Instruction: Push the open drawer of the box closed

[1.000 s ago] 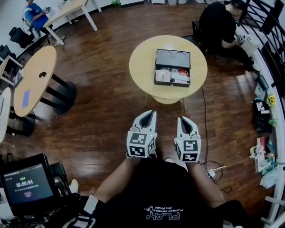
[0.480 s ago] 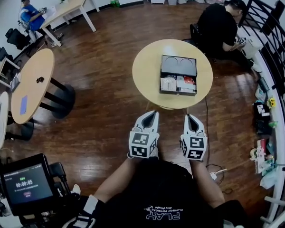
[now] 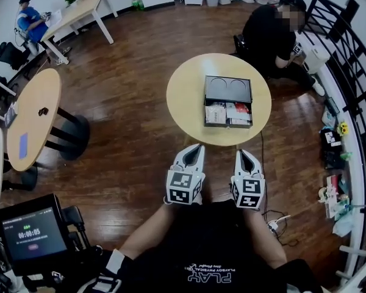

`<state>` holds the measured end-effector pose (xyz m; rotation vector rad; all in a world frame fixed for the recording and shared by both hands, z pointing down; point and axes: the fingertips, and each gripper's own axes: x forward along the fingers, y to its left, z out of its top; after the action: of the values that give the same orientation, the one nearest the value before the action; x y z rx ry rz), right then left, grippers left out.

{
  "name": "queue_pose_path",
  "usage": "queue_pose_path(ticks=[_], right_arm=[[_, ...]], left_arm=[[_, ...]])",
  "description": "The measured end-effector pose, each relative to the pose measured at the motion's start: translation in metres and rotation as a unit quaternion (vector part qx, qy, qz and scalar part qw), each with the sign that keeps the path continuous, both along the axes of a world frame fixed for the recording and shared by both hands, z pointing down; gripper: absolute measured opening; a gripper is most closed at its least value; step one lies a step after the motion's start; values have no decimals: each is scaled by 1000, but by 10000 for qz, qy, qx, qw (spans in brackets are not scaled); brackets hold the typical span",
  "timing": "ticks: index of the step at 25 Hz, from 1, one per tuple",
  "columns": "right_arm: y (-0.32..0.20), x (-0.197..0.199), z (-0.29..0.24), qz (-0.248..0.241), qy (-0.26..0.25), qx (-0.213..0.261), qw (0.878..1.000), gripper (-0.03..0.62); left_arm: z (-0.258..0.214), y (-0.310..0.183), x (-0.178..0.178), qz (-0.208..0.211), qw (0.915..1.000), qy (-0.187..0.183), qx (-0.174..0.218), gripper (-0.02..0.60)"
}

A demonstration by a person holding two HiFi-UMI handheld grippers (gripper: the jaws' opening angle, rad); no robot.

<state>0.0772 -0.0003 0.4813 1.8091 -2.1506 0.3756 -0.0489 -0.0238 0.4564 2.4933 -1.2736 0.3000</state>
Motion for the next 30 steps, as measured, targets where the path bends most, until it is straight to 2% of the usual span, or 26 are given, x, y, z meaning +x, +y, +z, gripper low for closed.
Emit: queue_pose_path(ticks=[11, 20, 25, 30], right_arm=[[-25, 15, 23, 38, -12, -148, 9999, 5], [-76, 27, 34, -523, -276, -382, 9975, 5], [-90, 25, 29, -797, -204, -420, 9957, 5], [-95, 22, 41, -827, -251, -523, 9949, 5]], left_arm=[[26, -31, 14, 40, 9999, -57, -140, -3], [26, -85, 48, -290, 9991, -223, -212, -3], [26, -93, 57, -399, 9983, -277, -327, -3], [35, -96, 52, -440, 9976, -373, -385, -3]])
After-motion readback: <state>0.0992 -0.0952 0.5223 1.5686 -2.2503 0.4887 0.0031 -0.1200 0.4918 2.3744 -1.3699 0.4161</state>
